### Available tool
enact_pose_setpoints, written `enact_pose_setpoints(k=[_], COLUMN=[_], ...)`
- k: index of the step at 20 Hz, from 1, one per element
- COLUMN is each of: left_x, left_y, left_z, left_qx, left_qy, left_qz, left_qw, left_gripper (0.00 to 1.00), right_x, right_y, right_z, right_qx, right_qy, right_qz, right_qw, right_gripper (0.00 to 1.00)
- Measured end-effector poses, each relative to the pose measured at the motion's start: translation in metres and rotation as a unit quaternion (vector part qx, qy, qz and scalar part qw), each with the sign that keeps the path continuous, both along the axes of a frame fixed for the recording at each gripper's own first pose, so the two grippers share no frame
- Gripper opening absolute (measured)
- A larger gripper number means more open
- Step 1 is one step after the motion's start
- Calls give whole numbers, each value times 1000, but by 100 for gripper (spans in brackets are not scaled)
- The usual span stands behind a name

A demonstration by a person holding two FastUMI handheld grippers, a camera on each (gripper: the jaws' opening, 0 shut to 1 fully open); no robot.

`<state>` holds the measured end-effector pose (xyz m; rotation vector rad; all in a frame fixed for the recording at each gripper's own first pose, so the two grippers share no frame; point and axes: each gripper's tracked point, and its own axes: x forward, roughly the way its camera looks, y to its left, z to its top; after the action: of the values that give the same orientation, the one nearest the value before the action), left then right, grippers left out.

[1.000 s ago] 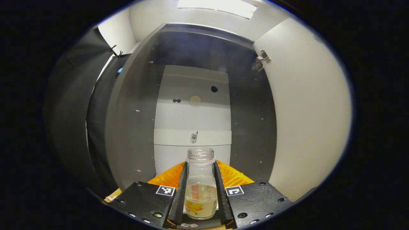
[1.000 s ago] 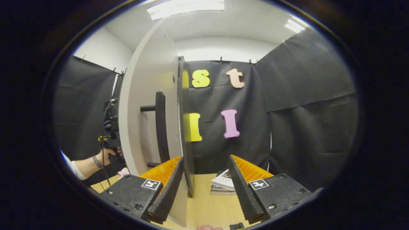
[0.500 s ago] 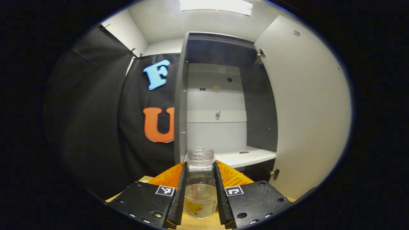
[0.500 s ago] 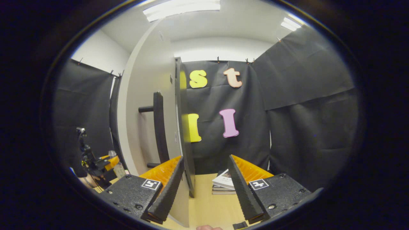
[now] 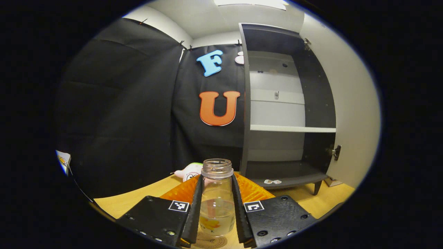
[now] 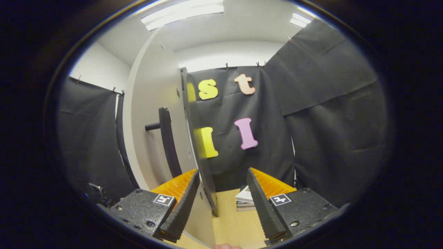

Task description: Open the cabinet door with the right hand, grasp the bottle in the cabinet with the left hand and place it on the coaster, then close the cabinet door with the right hand.

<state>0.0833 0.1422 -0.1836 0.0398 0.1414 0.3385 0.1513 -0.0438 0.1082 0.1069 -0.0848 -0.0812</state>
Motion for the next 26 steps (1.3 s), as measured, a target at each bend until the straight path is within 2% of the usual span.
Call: enact_pose_setpoints(k=[5,8,9,10,11,12,14,19,23,24,25,26], left_x=[-22,-20,-18,-15,-19,-19,-22,-31,-27,-25,-25,-25], left_y=[9,12,13,13,13,14,15,21,16,16,17,18], left_z=[-28,-47,-39,-39,-44,-41,-41,-49,-49,-51,-52,-54], left_qx=[26,23,36,45,46,50,46,16,7,5,6,7], left_qy=[0,12,-6,-4,-1,-11,-17,-13,-6,0,4,7], left_qz=[13,17,18,22,22,19,22,35,14,11,10,10], left_qw=[1000,1000,999,999,999,999,999,999,1000,1000,1000,1000], left_gripper=[43,43,43,54,42,43,43,52,52,46,66,73], right_x=[-3,-5,-5,-6,-5,-6,-6,-6,-5,-5,-4,-3], right_y=[0,1,1,2,1,2,1,2,0,0,0,0], right_z=[-2,0,1,3,3,4,6,7,6,7,7,6], right_qx=[6,2,1,0,0,0,4,6,6,7,8,8], right_qy=[5,6,4,4,6,6,3,1,3,2,2,3], right_qz=[-13,-24,-26,-28,-31,-33,-36,-42,-45,-45,-46,-45], right_qw=[1000,1000,1000,1000,1000,999,999,999,999,999,999,999], right_gripper=[86,85,86,86,86,86,86,86,86,86,86,86])
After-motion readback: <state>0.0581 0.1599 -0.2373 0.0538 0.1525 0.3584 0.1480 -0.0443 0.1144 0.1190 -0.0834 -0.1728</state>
